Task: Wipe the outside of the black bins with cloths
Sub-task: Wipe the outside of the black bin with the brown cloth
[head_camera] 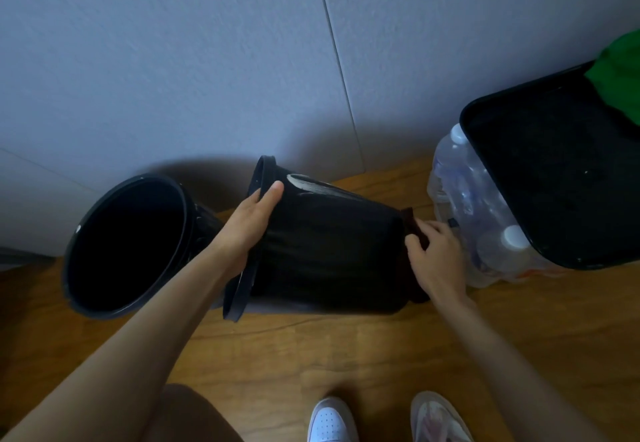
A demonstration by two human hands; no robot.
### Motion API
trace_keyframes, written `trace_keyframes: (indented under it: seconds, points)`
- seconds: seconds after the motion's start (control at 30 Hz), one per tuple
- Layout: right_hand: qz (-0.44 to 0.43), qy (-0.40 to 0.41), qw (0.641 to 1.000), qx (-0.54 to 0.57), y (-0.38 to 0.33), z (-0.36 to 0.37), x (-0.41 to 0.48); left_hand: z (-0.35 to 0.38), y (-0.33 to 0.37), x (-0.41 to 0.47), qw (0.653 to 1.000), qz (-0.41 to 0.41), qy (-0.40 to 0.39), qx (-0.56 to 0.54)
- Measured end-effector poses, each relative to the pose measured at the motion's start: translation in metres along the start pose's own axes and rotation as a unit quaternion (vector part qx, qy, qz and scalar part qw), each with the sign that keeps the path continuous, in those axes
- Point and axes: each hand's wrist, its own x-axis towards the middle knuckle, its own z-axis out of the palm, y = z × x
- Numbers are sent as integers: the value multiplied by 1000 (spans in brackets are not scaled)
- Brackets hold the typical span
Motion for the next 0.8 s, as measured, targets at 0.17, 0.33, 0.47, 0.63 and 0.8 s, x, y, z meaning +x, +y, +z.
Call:
trace_keyframes:
  seconds: [0.17,0.33,0.47,0.63,0.8]
  points:
    - [-89,-7,995,-39,-31,8,-22,7,1,-13,995,78,-18,52]
    - [-216,23,976,-22,-88,31,-54,18,3,-19,990,117,-34,65]
    - [-257,27,965,-47,-114,36,-50,17,0,-20,986,138,-48,79]
    - [-231,-27,972,-36,-115,33,-22,6,-5,-19,981,155,-54,100]
    - [-74,-81,992,-60,-75,23,20,-4,-11,-22,984,146,-51,83]
